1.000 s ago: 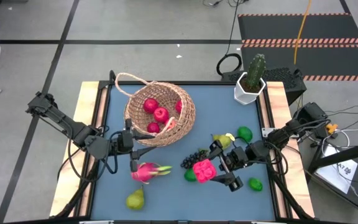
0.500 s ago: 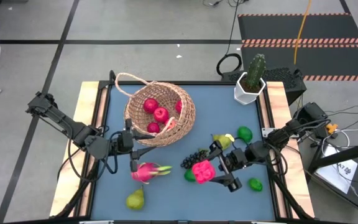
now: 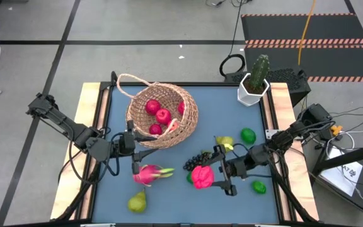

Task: Build produce basket
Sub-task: Put the red bell pepper into the basket

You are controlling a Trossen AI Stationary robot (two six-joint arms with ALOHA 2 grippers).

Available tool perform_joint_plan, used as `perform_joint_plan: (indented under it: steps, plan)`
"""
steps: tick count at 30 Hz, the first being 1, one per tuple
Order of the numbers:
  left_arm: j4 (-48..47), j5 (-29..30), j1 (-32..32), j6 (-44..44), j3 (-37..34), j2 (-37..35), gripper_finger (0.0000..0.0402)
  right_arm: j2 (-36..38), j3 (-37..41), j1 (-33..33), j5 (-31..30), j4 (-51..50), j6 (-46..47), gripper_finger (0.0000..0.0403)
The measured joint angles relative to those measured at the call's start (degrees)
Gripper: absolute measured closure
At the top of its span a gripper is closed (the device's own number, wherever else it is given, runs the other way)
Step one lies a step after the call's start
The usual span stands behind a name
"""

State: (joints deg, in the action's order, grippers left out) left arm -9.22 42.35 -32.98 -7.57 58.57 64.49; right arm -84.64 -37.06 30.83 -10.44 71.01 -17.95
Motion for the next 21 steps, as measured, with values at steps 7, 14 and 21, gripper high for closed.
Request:
perform_joint_plan:
  steps: [7,14,21]
  plan:
    - [1.73,-0.56,-0.01,-0.06,0.0,0.91,0.0231,0.0,0.0,0.07,-2.38,-3.54,-10.78,0.0103]
    - [15.24,-4.7,-0.27,10.07,-0.04,7.13,0.0231,0.0,0.0,0.12,-14.06,-6.84,-16.88,0.0103]
    - [18.81,-4.67,-0.14,17.79,-0.04,12.63,0.0161,0.0,0.0,1.55,-29.6,-6.57,-25.26,0.0103]
